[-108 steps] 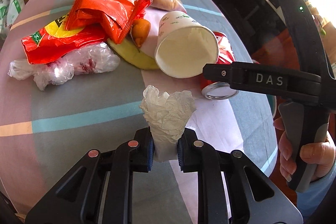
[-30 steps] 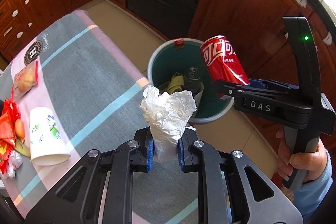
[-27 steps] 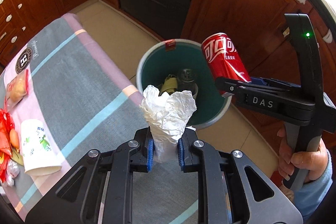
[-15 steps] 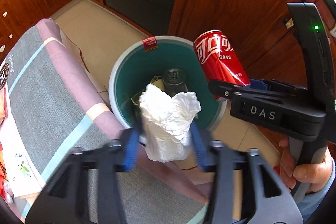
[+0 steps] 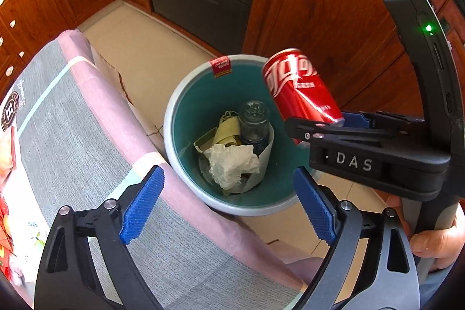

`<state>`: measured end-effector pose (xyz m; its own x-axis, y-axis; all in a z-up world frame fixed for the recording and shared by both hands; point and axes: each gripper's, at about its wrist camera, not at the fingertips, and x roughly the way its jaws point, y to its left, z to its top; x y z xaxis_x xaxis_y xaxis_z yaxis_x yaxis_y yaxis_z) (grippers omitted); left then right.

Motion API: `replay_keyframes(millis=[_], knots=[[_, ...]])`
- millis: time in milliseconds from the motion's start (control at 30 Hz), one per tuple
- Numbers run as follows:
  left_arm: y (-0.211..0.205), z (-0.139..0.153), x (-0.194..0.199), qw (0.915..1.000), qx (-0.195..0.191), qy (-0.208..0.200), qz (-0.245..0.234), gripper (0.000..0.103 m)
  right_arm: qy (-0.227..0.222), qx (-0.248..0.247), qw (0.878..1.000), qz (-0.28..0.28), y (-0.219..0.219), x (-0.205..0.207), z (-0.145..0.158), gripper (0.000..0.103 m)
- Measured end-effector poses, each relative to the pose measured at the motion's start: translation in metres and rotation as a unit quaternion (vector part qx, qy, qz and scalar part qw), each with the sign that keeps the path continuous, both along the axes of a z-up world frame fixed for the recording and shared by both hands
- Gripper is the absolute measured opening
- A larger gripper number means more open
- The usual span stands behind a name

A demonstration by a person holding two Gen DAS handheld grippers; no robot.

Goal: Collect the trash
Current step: 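Carry tissue and cola can over the bin and open both grippers, then move both open grippers back over the table trash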

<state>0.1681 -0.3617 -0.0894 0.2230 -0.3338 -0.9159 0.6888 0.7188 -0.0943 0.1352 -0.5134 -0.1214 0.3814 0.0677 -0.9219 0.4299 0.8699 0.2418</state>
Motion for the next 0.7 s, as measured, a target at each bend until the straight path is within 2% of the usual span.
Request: replay_keyframes(millis=[67,167,300,500,700], knots=[[0.002,0.0,0.0,1.0,0.002,0.0,-0.001,0.092,-0.002,0.006,1.0,-0.001,0.0,0.002,0.001,0.077],[0.009,-0.001,-0.001,1.0,0.001,0.007,0.002,0.095,0.002,0.019,1.0,-0.006,0.002,0.006,0.0,0.086],[0.019,0.0,-0.004,0.9998,0.0,0.014,0.011,0.097,0.017,0.036,0.999,-0.019,0.002,0.007,-0.005,0.087],[0.038,0.003,-0.01,0.9995,-0.006,0.019,0.025,0.098,0.034,0.032,0.999,-0.02,0.013,0.001,-0.007,0.088],[0.065,0.011,-0.018,0.999,-0.012,0.015,0.039,0.098,0.03,0.024,0.999,-0.01,0.03,-0.004,0.005,0.088]])
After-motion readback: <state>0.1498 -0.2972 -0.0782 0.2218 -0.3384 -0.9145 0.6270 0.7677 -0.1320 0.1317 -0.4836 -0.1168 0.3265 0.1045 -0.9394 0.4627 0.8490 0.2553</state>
